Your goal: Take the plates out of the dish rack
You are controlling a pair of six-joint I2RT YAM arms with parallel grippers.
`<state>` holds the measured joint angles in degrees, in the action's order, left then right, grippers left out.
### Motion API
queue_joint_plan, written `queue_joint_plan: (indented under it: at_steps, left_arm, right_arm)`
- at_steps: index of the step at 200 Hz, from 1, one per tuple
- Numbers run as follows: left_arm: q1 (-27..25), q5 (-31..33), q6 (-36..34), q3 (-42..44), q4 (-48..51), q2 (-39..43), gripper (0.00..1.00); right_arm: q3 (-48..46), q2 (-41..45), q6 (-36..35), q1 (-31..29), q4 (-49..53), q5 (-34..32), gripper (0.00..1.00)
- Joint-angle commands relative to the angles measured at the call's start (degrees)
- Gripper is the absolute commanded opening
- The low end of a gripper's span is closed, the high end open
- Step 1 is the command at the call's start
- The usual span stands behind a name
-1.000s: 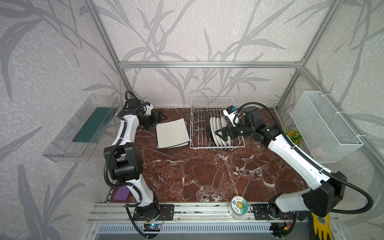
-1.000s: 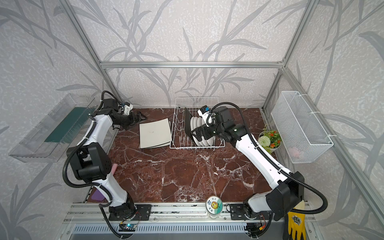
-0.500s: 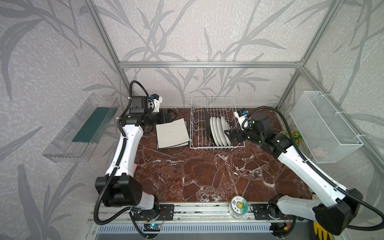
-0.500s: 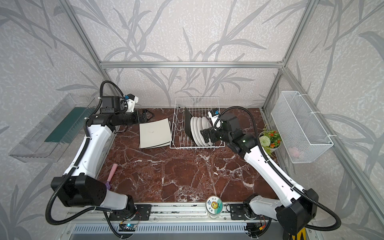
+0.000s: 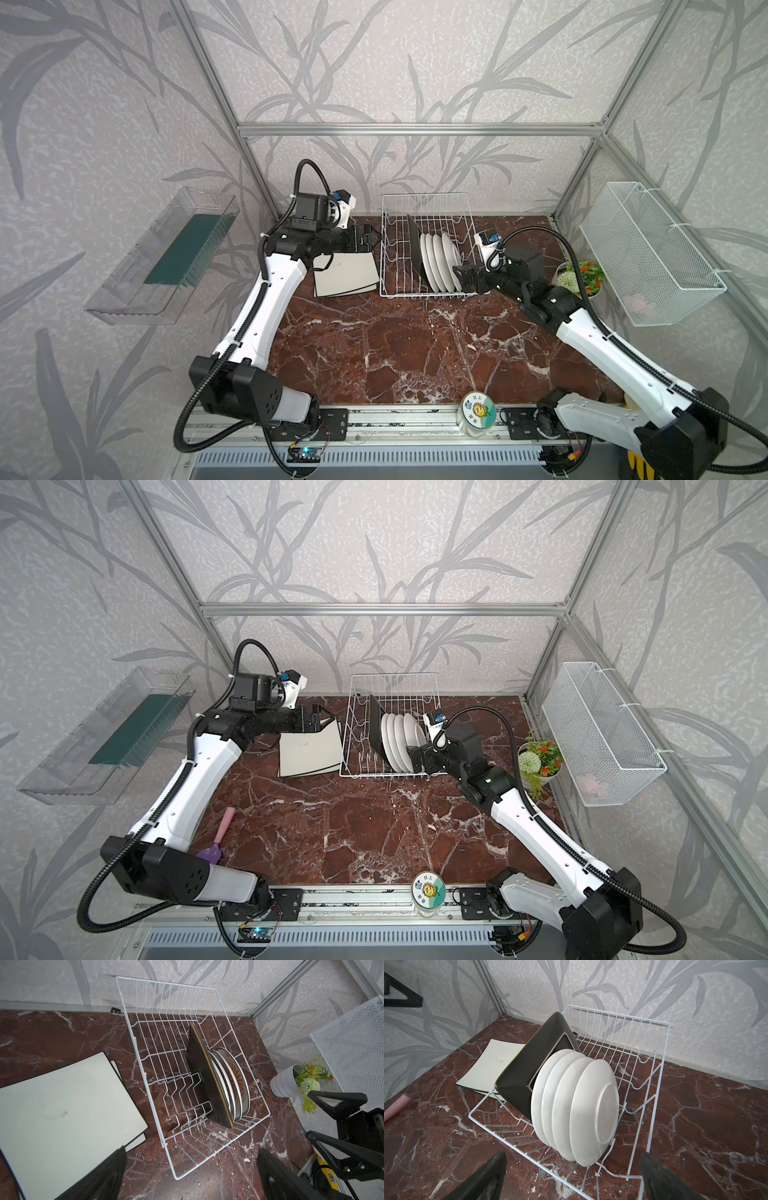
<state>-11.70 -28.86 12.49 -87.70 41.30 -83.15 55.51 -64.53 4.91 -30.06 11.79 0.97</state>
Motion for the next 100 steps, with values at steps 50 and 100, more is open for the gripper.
queue_joint_plan:
  at_steps: [50, 100]
  left_arm:
    - [-7.82, 5.95, 4.71, -1.75, -4.54, -8.81, 0.93]
    - [-10.43, 4.80, 2.63, -10.52, -1.81, -17.34, 0.76]
  right_arm:
    - [-1.01, 1.69, -0.34, -0.26, -2.17, -0.97, 0.99]
    - [-0.84, 1.53, -0.54, -0.23, -1.84, -0.97, 0.99]
